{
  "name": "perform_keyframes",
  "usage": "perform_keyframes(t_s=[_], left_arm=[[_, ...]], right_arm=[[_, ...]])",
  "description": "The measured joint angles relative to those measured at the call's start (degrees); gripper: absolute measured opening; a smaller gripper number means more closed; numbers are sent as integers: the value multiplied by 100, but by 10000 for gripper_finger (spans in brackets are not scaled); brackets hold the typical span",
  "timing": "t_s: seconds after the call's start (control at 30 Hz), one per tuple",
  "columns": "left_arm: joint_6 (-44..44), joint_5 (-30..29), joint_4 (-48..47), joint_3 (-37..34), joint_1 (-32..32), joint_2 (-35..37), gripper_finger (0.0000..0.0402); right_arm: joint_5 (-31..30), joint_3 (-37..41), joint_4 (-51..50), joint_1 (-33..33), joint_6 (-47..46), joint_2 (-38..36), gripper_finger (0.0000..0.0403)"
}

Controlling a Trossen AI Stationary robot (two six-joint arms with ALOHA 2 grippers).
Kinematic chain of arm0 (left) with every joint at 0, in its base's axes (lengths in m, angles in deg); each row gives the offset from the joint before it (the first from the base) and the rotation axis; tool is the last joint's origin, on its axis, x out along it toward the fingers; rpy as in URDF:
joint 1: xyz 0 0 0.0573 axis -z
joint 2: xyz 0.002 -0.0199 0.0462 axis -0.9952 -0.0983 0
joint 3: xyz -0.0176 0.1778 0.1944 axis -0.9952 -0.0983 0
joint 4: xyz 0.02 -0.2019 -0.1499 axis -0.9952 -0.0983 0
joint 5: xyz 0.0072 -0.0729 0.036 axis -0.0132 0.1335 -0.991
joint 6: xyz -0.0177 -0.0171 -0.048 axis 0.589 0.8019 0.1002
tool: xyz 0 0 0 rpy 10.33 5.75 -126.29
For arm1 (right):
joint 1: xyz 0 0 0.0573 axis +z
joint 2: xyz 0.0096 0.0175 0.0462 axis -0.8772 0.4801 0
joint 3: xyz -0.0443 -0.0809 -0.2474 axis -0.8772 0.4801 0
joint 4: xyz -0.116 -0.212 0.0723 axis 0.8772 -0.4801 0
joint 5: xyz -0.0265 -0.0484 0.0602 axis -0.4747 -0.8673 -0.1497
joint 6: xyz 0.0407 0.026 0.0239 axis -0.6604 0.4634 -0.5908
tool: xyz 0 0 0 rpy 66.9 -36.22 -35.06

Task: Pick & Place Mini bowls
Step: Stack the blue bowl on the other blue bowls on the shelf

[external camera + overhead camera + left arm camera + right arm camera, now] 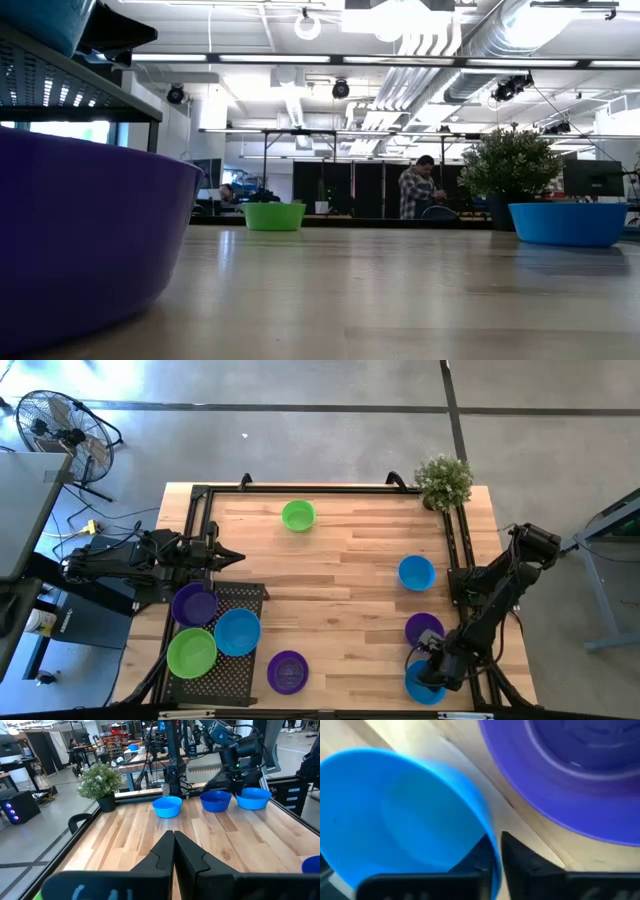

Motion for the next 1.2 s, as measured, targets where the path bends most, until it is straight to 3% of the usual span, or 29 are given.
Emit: perform_keyframes(t_s=[0.3, 0.47, 0.67, 0.8, 0.97, 1.2], left_arm=[[0, 0, 0, 0, 0, 0, 1], [0, 0, 1, 0, 0, 0, 1], [-6, 0, 2, 0, 0, 0, 1], [-7, -1, 2, 0, 0, 0, 1], [-11, -2, 4, 0, 0, 0, 1], [-24, -9, 9, 0, 0, 0, 1]], right_arm=[[17, -208, 112, -157, 140, -417, 3], [-509, -833, -83, -662, 1173, -698, 5], [-358, -1556, -1258, -2326, 3047, -702, 4], [-10, -1611, -1090, -3829, 4758, -516, 2], [408, -1631, -635, -5442, 6076, 60, 4], [348, -2638, -311, -6531, 7648, 1469, 4]])
